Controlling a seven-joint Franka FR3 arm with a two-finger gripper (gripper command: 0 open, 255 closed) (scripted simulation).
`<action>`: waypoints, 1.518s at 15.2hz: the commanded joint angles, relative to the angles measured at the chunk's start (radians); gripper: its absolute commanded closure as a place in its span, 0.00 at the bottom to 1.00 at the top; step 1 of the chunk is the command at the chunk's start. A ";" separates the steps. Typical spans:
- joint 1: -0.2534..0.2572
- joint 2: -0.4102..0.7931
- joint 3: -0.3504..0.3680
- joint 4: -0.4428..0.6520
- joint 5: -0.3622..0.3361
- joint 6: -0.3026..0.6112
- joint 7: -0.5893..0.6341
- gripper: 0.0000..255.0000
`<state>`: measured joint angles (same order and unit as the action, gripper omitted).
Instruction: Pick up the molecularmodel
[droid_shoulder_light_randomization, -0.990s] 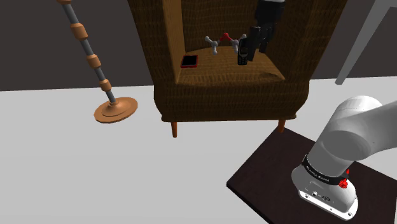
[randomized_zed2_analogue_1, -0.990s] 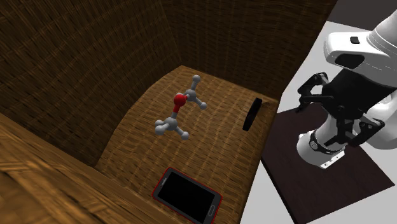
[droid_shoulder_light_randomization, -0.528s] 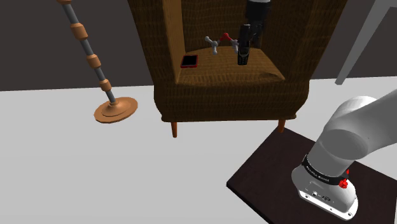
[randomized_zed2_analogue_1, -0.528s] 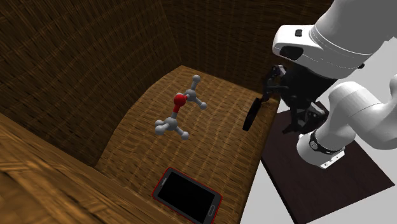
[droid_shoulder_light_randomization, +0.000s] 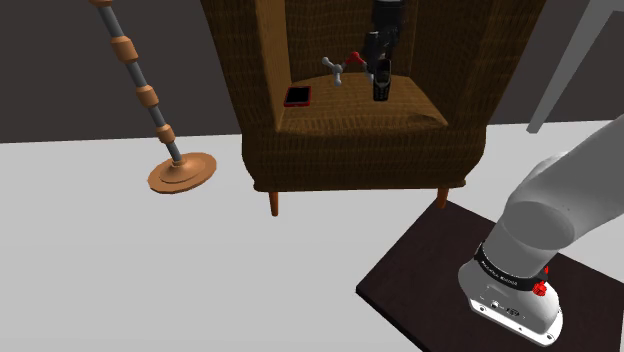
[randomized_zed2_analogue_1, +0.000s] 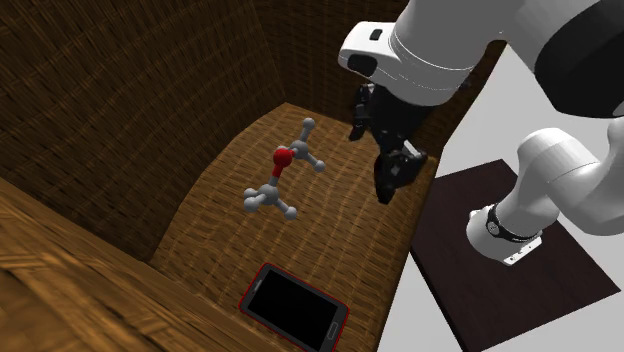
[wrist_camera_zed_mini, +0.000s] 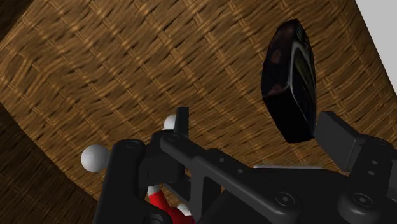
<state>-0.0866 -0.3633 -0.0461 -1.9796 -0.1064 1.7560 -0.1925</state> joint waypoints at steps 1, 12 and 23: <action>-0.011 0.072 -0.017 0.070 -0.016 0.007 -0.027 0.00; -0.044 0.323 -0.061 0.303 -0.055 0.048 -0.097 0.00; -0.047 0.321 -0.060 0.239 -0.057 0.109 -0.088 1.00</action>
<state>-0.1292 -0.0543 -0.1003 -1.7404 -0.1651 1.8663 -0.2811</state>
